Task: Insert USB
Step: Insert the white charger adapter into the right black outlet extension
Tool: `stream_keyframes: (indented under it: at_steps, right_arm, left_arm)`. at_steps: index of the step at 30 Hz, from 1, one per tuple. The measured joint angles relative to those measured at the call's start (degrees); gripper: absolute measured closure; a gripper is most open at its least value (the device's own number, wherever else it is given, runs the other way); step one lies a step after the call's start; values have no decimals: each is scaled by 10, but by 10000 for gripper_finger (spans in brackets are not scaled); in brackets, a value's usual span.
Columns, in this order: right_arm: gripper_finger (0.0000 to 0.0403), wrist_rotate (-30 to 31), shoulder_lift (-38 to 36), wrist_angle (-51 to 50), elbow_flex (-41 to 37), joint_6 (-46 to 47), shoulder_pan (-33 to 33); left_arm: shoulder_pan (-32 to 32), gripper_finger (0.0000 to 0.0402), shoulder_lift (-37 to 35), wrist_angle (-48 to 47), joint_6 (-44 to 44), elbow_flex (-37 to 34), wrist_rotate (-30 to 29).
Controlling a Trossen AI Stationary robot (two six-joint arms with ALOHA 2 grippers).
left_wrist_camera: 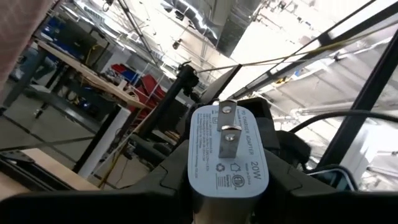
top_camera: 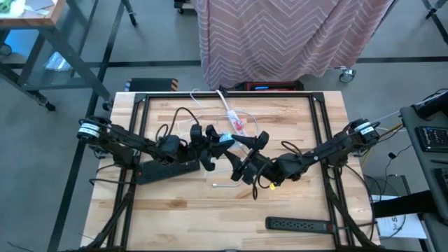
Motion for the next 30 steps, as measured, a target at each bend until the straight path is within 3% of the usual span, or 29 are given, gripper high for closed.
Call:
stream_keyframes:
  at_steps: [10, 30]
  right_arm:
    - [178, -2, 0, 0, 6, -86, -6]
    - [184, -35, 0, -1, 5, -66, -28]
  left_arm:
    - [-5, 301, 1, 15, -14, 0, 4]
    - [-10, 301, 6, 23, -34, -1, 14]
